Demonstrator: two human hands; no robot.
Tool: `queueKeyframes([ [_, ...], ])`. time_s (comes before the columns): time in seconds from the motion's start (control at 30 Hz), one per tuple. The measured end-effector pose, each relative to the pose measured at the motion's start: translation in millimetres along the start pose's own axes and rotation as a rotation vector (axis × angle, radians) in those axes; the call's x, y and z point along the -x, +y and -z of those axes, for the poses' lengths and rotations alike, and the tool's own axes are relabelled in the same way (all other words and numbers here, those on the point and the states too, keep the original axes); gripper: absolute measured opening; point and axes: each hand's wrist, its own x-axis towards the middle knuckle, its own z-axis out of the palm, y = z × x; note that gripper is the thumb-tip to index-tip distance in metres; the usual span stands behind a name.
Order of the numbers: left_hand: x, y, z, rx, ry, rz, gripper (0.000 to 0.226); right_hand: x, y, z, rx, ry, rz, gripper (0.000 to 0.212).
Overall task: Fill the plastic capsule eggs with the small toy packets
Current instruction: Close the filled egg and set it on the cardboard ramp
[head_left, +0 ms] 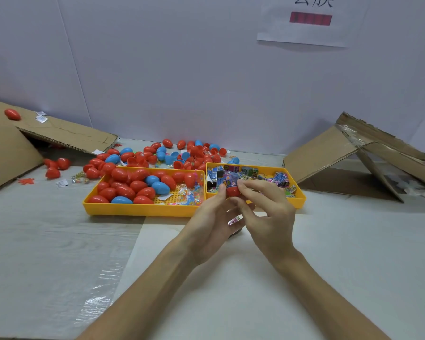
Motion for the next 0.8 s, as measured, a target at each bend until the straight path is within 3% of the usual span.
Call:
queueKeyframes([
  [0.27,1.9,0.8,-1.4,-0.042,-0.022,-0.004,0.047,1.7,4.4,-0.2,-0.024,0.023,0.035,0.020],
  [0.43,-1.8,4.7,-0.3,-0.251,0.136,-0.140,0.029,-0.2,-0.7,-0.1,0.040,-0.044,0.004,0.026],
  [0.57,-1.4,16.1,4.0,-0.203,0.152,-0.229,0.024,-3.1,-5.7,2.0,0.033,-0.087,-0.010,0.034],
  [0.8,2.0,19.8,3.9,-0.090,0.073,-0.147,0.033,-4.7,-6.1,4.8,0.009,-0.086,-0.052,0.035],
])
